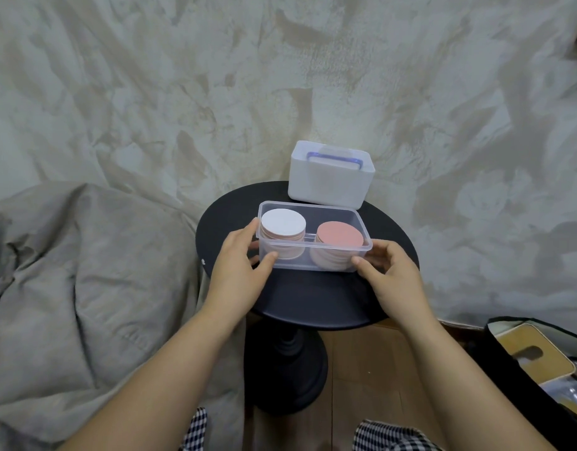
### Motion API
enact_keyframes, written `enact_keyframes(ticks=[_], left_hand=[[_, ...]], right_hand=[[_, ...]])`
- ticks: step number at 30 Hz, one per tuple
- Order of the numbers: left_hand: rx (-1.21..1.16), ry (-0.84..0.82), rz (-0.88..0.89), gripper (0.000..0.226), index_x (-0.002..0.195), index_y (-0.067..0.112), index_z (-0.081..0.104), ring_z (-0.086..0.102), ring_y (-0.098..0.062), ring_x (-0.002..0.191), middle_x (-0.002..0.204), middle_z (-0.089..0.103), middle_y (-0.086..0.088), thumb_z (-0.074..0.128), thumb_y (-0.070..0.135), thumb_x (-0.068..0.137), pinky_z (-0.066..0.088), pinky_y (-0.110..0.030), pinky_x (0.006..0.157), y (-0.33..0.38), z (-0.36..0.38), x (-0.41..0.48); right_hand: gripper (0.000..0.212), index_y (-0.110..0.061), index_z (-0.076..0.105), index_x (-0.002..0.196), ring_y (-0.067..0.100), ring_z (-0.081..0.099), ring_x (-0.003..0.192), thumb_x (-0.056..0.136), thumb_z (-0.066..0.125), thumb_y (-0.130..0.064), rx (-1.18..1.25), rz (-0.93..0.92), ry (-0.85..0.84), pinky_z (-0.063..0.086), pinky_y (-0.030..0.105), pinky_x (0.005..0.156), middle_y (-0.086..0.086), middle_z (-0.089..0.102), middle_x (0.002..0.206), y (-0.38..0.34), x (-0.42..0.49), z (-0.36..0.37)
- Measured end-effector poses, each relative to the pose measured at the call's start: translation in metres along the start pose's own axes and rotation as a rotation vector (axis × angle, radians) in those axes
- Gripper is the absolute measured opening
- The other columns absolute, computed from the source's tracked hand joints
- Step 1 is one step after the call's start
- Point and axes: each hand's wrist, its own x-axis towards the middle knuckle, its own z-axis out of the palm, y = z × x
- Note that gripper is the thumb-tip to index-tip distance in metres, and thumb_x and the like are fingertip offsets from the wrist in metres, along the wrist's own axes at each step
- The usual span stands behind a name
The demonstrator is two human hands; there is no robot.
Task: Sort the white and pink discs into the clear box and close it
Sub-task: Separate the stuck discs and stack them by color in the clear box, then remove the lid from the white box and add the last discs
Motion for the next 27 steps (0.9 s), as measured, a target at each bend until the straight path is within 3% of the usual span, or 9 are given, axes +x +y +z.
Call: enact_keyframes(ticks=[2, 6, 11, 15, 20, 22, 24, 27], left_hand=[[-0.016, -0.019, -0.011, 0.058, 0.14, 0.018, 0.037, 0.055, 0.001, 0.1, 0.123, 0.044, 0.003, 0.055, 0.001, 0.087, 0.043, -0.001, 0.077, -0.001, -0.005, 0.001], [-0.016, 0.056, 0.001, 0.049, 0.131, 0.02, 0.048, 0.056, -0.01, 0.105, 0.12, 0.051, 0.002, 0.048, -0.003, 0.087, 0.04, -0.008, 0.079, -0.004, -0.02, 0.012], [-0.038, 0.116, 0.005, 0.033, 0.119, 0.018, 0.056, 0.057, -0.014, 0.094, 0.12, 0.057, -0.003, 0.052, 0.004, 0.089, 0.042, -0.024, 0.084, 0.013, -0.03, 0.051], [0.043, 0.006, -0.011, 0.034, 0.124, 0.02, 0.053, 0.058, -0.015, 0.097, 0.122, 0.054, 0.004, 0.054, 0.016, 0.091, 0.042, -0.026, 0.086, 0.035, -0.021, 0.096], [0.039, -0.12, -0.12, 0.041, 0.131, 0.019, 0.046, 0.052, -0.018, 0.112, 0.132, 0.048, -0.001, 0.053, 0.029, 0.092, 0.043, -0.041, 0.1, 0.038, 0.005, 0.156], [0.013, -0.148, -0.164, 0.044, 0.133, 0.018, 0.044, 0.049, -0.019, 0.116, 0.135, 0.047, -0.003, 0.051, 0.033, 0.092, 0.042, -0.042, 0.101, 0.031, 0.016, 0.175], [-0.01, -0.168, -0.219, 0.047, 0.135, 0.018, 0.041, 0.048, -0.021, 0.118, 0.137, 0.046, -0.004, 0.048, 0.037, 0.093, 0.041, -0.042, 0.102, 0.024, 0.026, 0.191], [0.0, -0.202, -0.277, 0.049, 0.136, 0.017, 0.041, 0.048, -0.024, 0.119, 0.137, 0.046, -0.005, 0.044, 0.041, 0.094, 0.041, -0.043, 0.102, 0.013, 0.041, 0.209]], right_hand=[[0.029, -0.027, 0.055, 0.106, 0.003, 0.062, 0.096, 0.083, 0.067, -0.013, -0.011, 0.0, -0.029, 0.05, 0.031, 0.089, -0.014, 0.064, 0.105, 0.0, 0.001, -0.004], [0.034, -0.025, 0.051, 0.112, 0.006, 0.061, 0.095, 0.087, 0.058, -0.004, 0.006, 0.028, 0.003, 0.051, 0.041, 0.091, -0.005, 0.059, 0.113, 0.003, 0.01, -0.019], [0.031, -0.017, 0.05, 0.12, 0.005, 0.057, 0.087, 0.09, 0.057, -0.012, -0.004, 0.04, 0.07, 0.051, 0.031, 0.084, 0.0, 0.056, 0.119, -0.013, 0.046, -0.031], [0.043, -0.017, 0.042, 0.131, 0.013, 0.052, 0.105, 0.091, 0.057, -0.025, -0.054, 0.037, 0.064, 0.046, 0.037, 0.095, 0.0, 0.047, 0.134, -0.027, 0.094, -0.029], [0.068, -0.015, 0.026, 0.143, 0.019, 0.042, 0.127, 0.088, 0.057, -0.04, -0.116, 0.055, 0.013, 0.038, 0.037, 0.102, 0.002, 0.033, 0.148, -0.031, 0.15, -0.017], [0.07, -0.012, 0.024, 0.144, 0.019, 0.041, 0.128, 0.088, 0.058, -0.038, -0.132, 0.058, -0.024, 0.037, 0.031, 0.097, 0.002, 0.033, 0.148, -0.028, 0.167, -0.011], [0.061, -0.013, 0.033, 0.139, 0.017, 0.048, 0.115, 0.089, 0.059, -0.033, -0.123, 0.049, -0.066, 0.039, 0.023, 0.084, -0.001, 0.044, 0.137, -0.023, 0.179, -0.006], [0.043, -0.025, 0.046, 0.128, 0.011, 0.055, 0.101, 0.088, 0.06, -0.031, -0.082, 0.023, -0.096, 0.042, 0.017, 0.068, -0.007, 0.057, 0.123, -0.009, 0.191, 0.001]])
